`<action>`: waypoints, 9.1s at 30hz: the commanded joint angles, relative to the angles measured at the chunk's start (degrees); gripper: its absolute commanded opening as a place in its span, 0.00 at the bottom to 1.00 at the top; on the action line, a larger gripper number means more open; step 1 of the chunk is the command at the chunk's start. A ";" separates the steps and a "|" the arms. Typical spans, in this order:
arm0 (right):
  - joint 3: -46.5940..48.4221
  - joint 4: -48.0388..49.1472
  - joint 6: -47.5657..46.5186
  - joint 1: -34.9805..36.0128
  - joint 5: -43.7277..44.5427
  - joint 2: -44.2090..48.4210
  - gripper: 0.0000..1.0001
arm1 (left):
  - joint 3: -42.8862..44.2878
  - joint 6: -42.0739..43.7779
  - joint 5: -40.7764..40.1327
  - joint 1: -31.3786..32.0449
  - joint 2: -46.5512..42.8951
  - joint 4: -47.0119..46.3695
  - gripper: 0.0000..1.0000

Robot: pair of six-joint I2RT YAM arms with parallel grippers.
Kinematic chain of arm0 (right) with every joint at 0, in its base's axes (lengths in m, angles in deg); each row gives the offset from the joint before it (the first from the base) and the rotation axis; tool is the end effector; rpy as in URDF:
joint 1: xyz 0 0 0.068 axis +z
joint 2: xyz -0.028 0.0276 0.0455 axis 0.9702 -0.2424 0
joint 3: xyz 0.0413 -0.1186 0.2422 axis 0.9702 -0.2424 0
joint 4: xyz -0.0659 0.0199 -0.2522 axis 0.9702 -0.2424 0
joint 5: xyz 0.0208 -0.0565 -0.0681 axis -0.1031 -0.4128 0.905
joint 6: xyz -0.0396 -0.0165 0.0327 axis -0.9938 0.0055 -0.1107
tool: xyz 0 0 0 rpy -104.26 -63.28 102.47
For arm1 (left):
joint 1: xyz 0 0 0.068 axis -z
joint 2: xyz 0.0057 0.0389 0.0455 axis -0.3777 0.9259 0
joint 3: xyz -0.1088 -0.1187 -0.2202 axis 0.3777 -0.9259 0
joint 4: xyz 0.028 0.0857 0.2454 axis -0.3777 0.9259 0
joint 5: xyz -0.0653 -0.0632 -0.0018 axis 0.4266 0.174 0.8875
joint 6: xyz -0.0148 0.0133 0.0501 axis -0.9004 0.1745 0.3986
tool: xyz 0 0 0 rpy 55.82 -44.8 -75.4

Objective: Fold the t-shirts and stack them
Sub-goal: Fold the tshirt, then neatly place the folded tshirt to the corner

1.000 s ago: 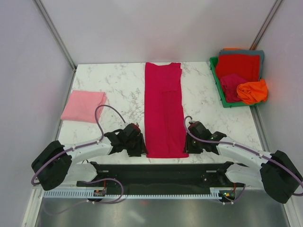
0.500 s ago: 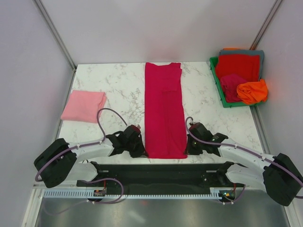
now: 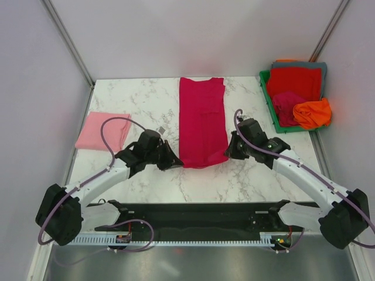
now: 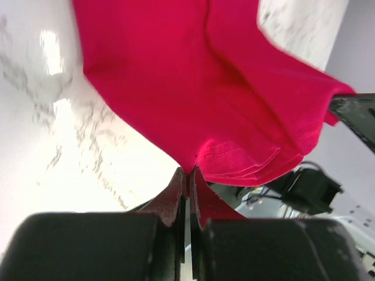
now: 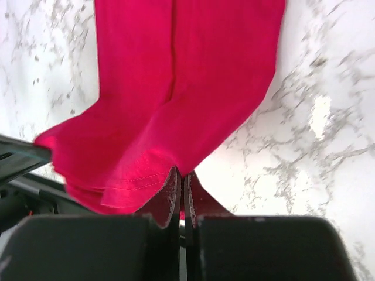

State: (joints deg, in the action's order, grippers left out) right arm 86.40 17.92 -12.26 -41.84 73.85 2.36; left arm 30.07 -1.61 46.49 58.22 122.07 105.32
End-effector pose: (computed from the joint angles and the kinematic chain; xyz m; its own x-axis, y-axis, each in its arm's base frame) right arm 0.1904 0.1298 0.2674 -0.8377 0.1785 -0.5162 -0.0683 0.9034 0.4232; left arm 0.1807 -0.1438 0.2108 -0.9205 -0.3141 -0.2324 -0.0660 0.7114 -0.6997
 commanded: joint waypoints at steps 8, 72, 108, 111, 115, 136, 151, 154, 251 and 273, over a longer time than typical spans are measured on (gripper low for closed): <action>14.91 3.12 -6.70 -9.60 -0.17 -16.84 0.00 | 18.66 8.28 1.28 -9.48 13.02 3.26 0.02; 0.96 24.13 -6.88 -19.28 -15.02 -33.03 0.37 | 16.31 11.98 4.19 -12.48 35.80 -9.48 0.47; 1.82 2.96 -9.17 -19.28 -15.20 1.27 0.00 | 13.05 12.68 4.45 -10.54 4.42 6.42 0.02; 7.45 2.78 -9.61 -19.19 -14.33 -3.99 0.00 | 18.41 13.47 4.19 -12.38 7.83 8.35 0.02; 15.18 2.86 -9.52 -19.54 -12.30 -12.26 0.00 | 25.61 14.52 4.53 -14.23 16.01 8.97 0.02; 63.95 6.28 -2.67 -26.92 -13.10 -65.35 0.68 | 85.01 10.84 14.82 -24.16 70.58 12.93 0.74; 37.88 33.09 -5.57 -27.10 -13.35 -58.25 0.85 | 64.25 28.93 -8.78 -24.08 54.45 11.16 0.97; 35.95 35.55 -5.48 -27.10 -14.49 -58.07 0.84 | 58.53 31.83 -18.53 -24.08 48.82 13.80 0.96; 49.47 30.64 -4.07 -27.54 -15.28 -73.28 0.55 | 71.85 20.41 -5.22 -18.28 71.30 -1.66 0.64; 54.49 31.94 -2.84 -25.17 -19.33 -71.62 0.00 | 76.63 17.76 -1.08 -18.89 73.08 -5.35 0.02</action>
State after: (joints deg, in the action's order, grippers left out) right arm 142.13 49.59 -13.83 -69.06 54.31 -73.74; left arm 109.30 15.92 46.60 39.23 199.90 102.24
